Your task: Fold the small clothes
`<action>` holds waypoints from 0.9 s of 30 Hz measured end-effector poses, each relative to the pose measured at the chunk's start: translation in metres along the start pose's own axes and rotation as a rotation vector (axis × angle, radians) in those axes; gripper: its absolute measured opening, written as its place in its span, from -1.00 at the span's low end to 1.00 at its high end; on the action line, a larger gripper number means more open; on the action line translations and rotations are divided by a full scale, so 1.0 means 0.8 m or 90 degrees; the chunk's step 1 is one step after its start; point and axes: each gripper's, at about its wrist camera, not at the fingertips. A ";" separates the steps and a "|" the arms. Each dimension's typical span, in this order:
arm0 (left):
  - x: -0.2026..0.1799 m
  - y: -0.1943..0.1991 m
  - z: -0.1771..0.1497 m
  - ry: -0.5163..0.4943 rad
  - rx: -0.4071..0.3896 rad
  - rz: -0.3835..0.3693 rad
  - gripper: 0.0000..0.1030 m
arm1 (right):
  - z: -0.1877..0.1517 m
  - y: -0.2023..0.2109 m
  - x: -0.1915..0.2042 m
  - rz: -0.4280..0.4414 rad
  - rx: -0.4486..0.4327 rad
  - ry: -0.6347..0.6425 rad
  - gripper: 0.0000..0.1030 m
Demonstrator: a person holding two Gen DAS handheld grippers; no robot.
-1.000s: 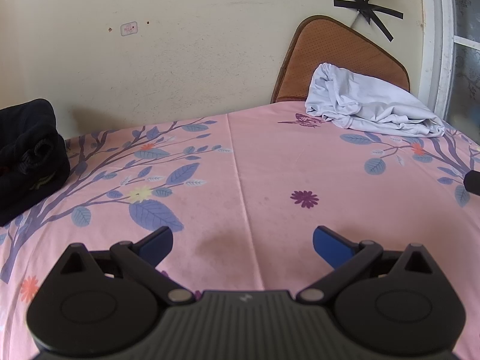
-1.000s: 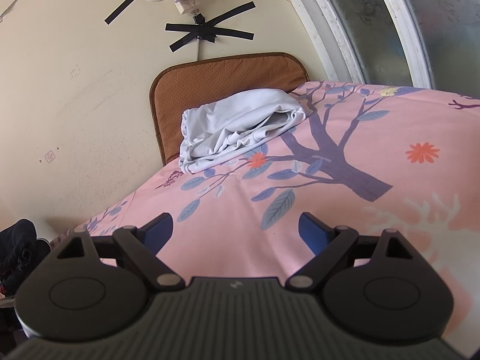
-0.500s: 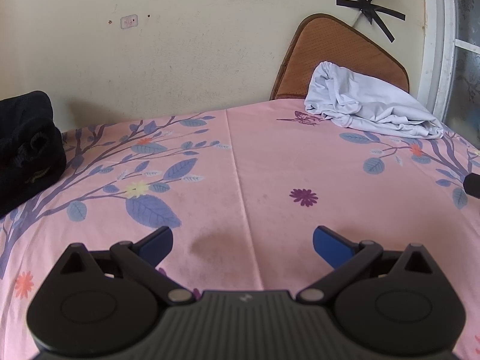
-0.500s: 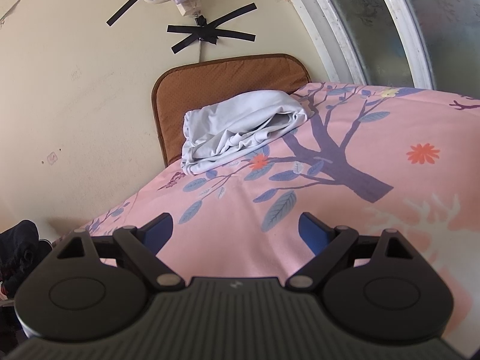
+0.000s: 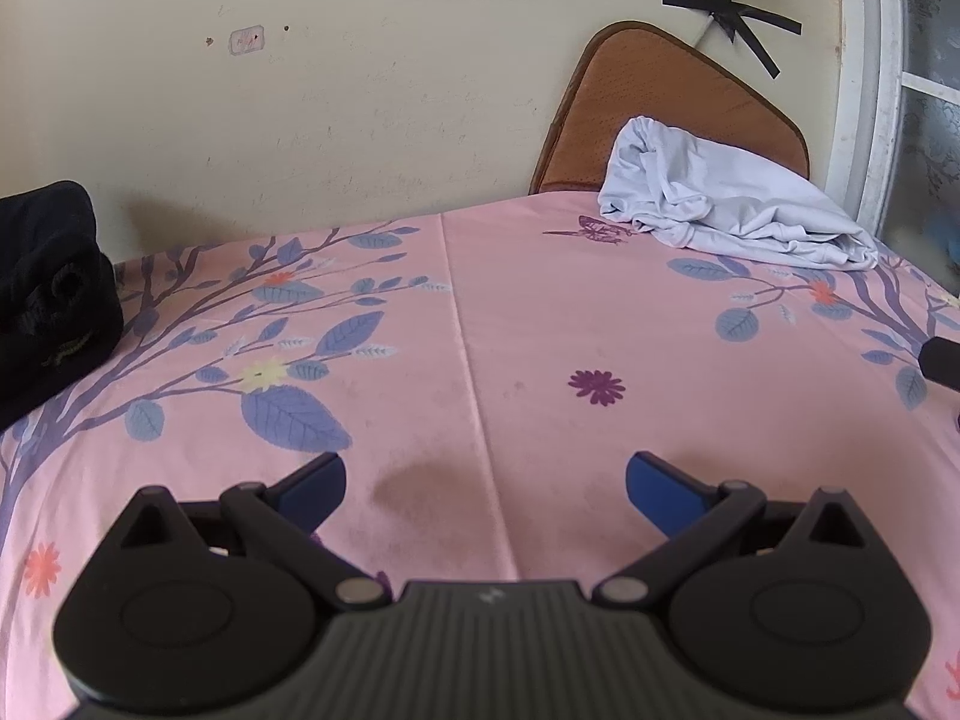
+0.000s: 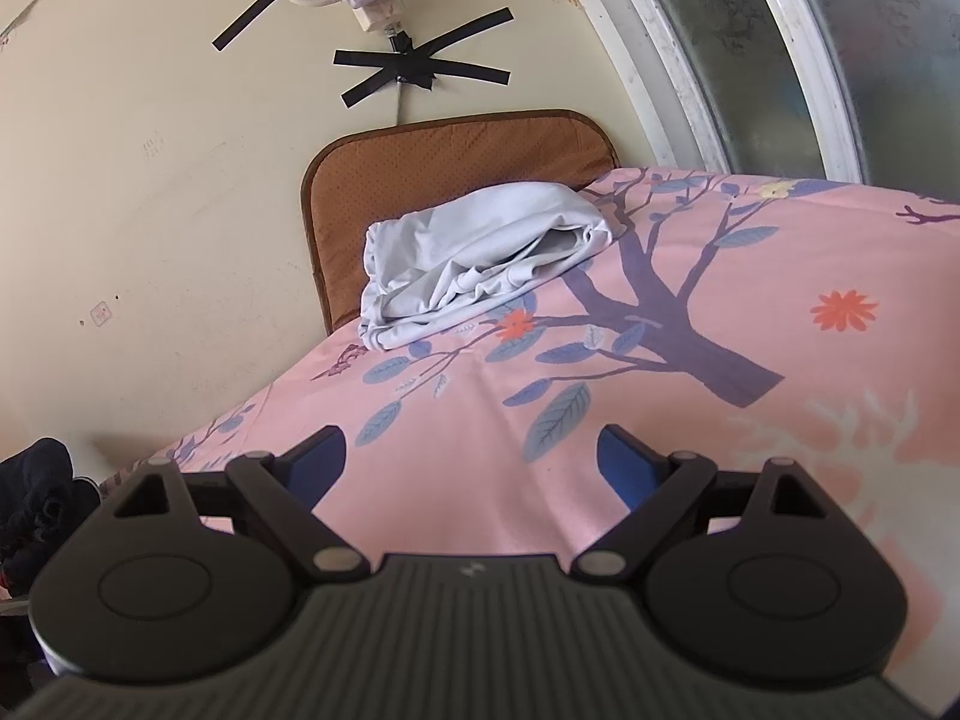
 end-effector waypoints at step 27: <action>0.001 -0.004 -0.001 0.005 0.013 0.000 1.00 | 0.000 0.000 0.000 0.001 0.000 0.001 0.80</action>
Point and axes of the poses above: each gripper's, at about its wrist camera, not at the fingertips, and y roughly against the way its jaws point, x to its left, z to its top, and after that the axes turned 15 degrees about -x, right-handed
